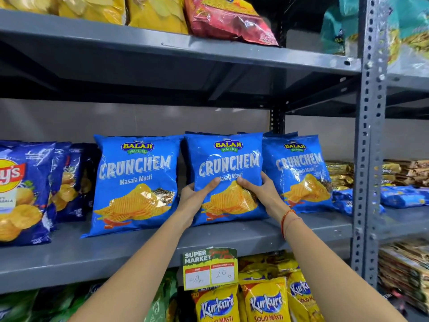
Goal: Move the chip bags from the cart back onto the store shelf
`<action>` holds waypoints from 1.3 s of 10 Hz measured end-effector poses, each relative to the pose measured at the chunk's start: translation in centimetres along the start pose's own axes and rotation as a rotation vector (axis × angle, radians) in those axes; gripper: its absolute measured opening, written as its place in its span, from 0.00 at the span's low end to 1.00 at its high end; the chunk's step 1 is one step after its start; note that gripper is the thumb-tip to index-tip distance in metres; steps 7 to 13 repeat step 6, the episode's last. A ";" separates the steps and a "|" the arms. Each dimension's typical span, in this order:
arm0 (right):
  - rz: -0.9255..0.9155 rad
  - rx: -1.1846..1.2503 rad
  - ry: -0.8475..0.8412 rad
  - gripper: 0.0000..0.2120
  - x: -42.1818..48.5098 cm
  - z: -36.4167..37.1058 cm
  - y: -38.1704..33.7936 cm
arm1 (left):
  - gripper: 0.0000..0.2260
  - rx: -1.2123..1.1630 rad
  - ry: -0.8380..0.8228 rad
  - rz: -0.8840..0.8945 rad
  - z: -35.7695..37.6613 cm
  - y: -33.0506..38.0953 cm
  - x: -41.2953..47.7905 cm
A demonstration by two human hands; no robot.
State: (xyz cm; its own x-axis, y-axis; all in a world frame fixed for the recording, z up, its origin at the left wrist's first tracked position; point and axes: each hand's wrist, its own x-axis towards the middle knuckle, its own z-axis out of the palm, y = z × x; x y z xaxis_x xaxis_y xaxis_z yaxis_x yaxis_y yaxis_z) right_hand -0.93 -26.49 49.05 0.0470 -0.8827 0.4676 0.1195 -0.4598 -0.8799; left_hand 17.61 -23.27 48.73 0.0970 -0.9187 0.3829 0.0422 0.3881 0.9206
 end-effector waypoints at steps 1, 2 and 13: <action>0.005 -0.001 0.008 0.17 0.2 -0.1 0.8 | 0.07 0.018 -0.001 0.001 -0.1 -0.2 -0.1; 0.009 -0.013 0.006 0.17 0.4 -0.1 1.1 | 0.09 0.015 0.006 -0.008 -0.2 -0.2 -0.4; -0.222 -0.134 0.381 0.31 -2.9 -0.4 -1.4 | 0.35 0.252 0.224 0.094 -0.7 0.4 -3.1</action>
